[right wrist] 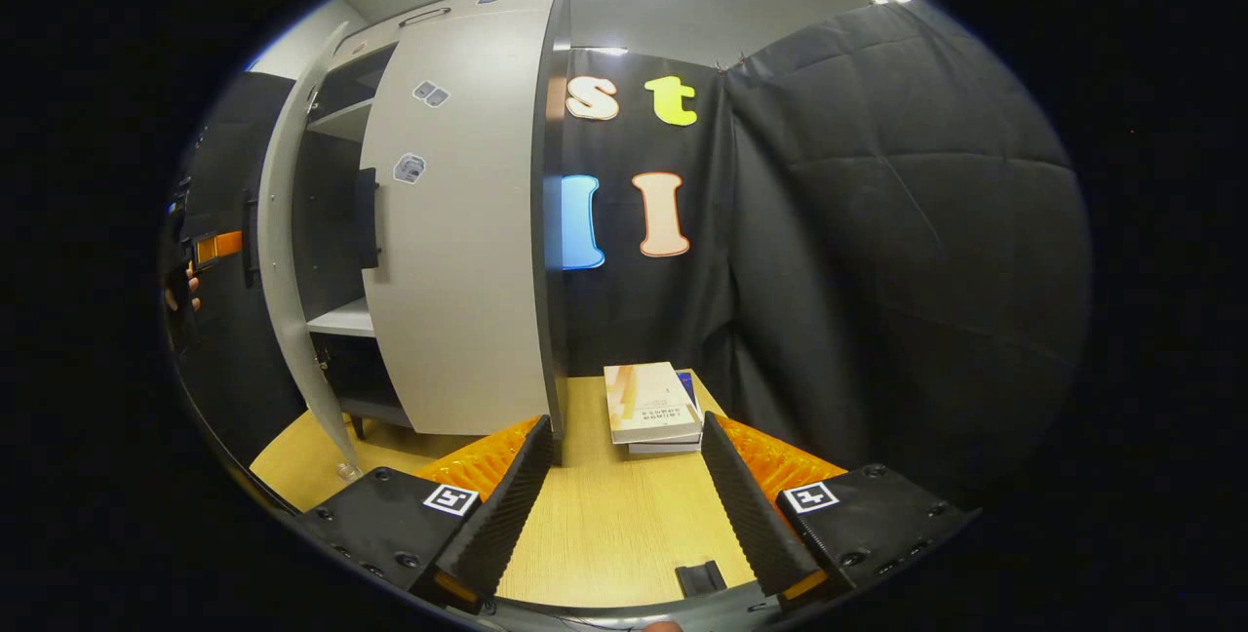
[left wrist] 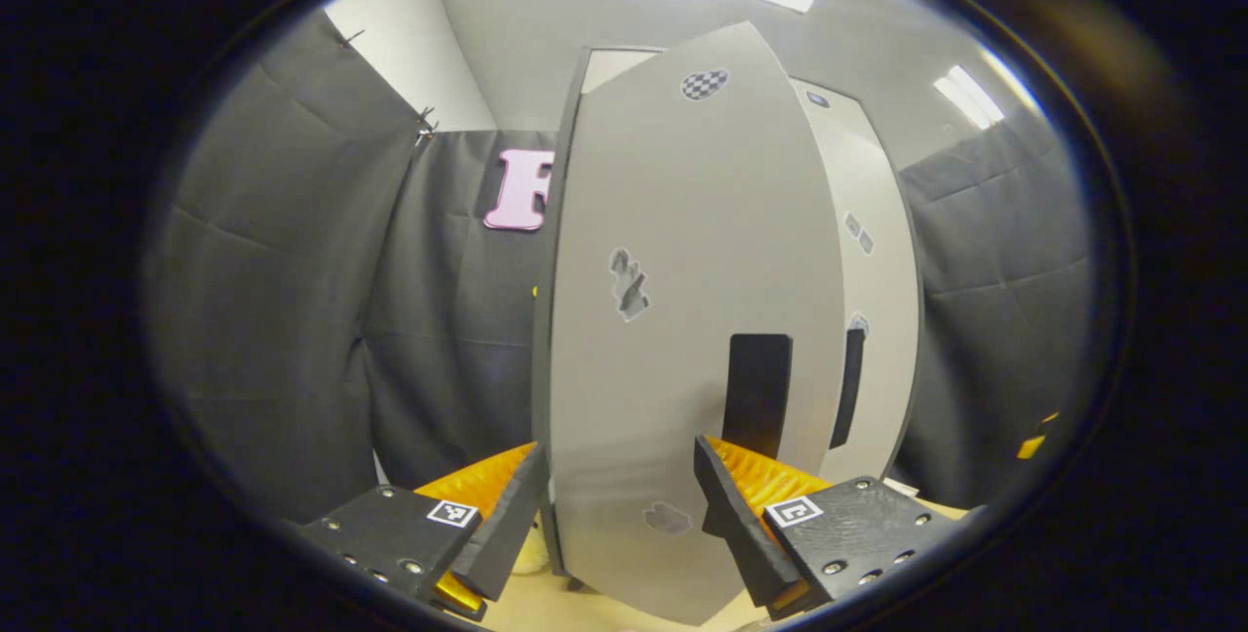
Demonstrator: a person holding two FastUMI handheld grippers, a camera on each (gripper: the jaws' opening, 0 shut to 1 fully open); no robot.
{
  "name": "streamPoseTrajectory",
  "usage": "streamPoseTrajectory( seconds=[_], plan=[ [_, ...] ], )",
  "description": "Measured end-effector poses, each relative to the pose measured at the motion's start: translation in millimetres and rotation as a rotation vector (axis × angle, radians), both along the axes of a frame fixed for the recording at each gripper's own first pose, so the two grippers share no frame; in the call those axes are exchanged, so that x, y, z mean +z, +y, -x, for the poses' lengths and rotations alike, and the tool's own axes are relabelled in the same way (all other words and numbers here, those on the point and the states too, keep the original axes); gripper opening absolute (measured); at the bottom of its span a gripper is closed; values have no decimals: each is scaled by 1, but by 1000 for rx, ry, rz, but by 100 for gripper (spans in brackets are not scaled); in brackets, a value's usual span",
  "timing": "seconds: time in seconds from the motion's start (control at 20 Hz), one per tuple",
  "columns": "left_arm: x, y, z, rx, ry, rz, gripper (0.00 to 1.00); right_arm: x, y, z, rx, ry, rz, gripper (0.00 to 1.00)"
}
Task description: Grasp the bottle in the cabinet with the left hand and place it on the coaster, then close the right door with the right hand and the left door with the left hand.
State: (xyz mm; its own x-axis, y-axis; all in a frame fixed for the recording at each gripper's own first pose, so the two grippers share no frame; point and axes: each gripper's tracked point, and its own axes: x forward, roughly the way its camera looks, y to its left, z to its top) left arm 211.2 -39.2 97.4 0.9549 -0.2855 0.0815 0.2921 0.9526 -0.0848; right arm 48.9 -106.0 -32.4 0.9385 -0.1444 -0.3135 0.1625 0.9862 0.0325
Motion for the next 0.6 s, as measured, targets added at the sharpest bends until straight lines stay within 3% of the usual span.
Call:
streamPoseTrajectory(
  seconds=[0.35,0.6],
  plan=[
    [-2,-32,-11,10,-15,-16,89,-6,-22,17,-31,15,-6,98],
    [-2,-30,-6,46,-33,-41,91,-4,-21,18,0,10,1,98]
  ],
)
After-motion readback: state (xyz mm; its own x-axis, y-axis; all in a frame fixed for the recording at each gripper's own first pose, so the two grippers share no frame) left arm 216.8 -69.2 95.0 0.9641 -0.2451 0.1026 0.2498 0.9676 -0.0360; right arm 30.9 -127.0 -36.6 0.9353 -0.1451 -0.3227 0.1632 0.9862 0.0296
